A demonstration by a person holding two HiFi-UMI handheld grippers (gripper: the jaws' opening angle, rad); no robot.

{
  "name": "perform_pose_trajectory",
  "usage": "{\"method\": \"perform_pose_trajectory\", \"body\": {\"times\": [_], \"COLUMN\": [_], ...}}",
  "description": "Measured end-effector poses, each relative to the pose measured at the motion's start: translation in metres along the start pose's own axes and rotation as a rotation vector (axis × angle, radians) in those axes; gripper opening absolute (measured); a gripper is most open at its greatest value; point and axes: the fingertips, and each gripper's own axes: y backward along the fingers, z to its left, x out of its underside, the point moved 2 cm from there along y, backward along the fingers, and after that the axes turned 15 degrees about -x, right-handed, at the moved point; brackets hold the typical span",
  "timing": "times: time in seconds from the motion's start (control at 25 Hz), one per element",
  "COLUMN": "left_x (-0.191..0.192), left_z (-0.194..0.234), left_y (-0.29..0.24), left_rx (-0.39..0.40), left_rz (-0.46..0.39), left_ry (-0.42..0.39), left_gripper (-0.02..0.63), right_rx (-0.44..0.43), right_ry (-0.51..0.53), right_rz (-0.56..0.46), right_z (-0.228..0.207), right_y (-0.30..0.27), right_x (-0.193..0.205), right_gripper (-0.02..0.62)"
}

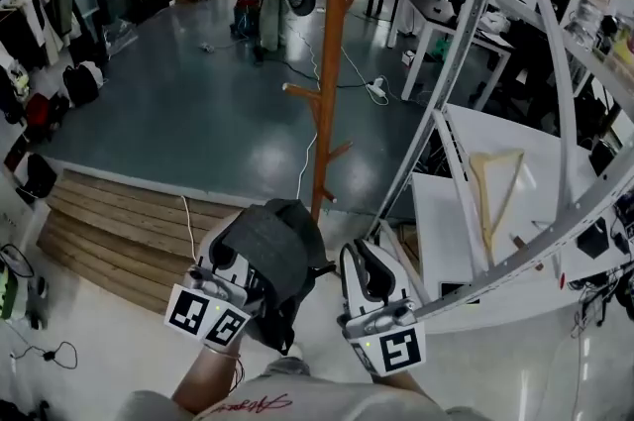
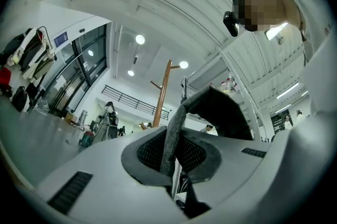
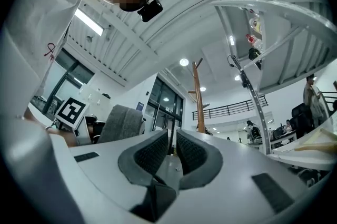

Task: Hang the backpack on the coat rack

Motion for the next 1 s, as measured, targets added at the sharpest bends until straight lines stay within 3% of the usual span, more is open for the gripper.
{"method": "perform_pose_trajectory", "body": {"times": [0.28, 0.52, 0.72, 0.8, 0.88, 1.0], "left_x": [0.005, 0.003, 0.002, 0.005, 0.007, 0.009], "left_z": [0.040, 0.063, 0.070, 0.070, 0.068, 0.065], "left_y": [-0.052, -0.085, -0.103, -0.106, -0.110, -0.114], "left_rx": [-0.058, -0.170, -0.225, -0.229, -0.232, -0.233], "left_rz": [-0.010, -0.026, -0.040, -0.037, -0.032, -0.032], "left_ry": [-0.029, -0.068, -0.110, -0.126, -0.159, -0.187], "left_gripper": [0.037, 0.037, 0.037, 0.038, 0.037, 0.037], "right_rx": [-0.028, -0.144, -0.220, -0.236, -0.235, -0.202], "right_ry": [0.030, 0.106, 0.106, 0.070, 0.037, 0.061], "right_rz": [-0.007, -0.028, 0.020, 0.083, 0.178, 0.207], "right_z": [-0.016, 0.004, 0.013, 0.011, 0.006, -0.003], "right_y": [-0.050, -0.084, -0.118, -0.130, -0.140, -0.153], "right_x": [0.011, 0.000, 0.015, 0.026, 0.040, 0.046], "right_gripper": [0.119, 0.171, 0.196, 0.199, 0.202, 0.204]}}
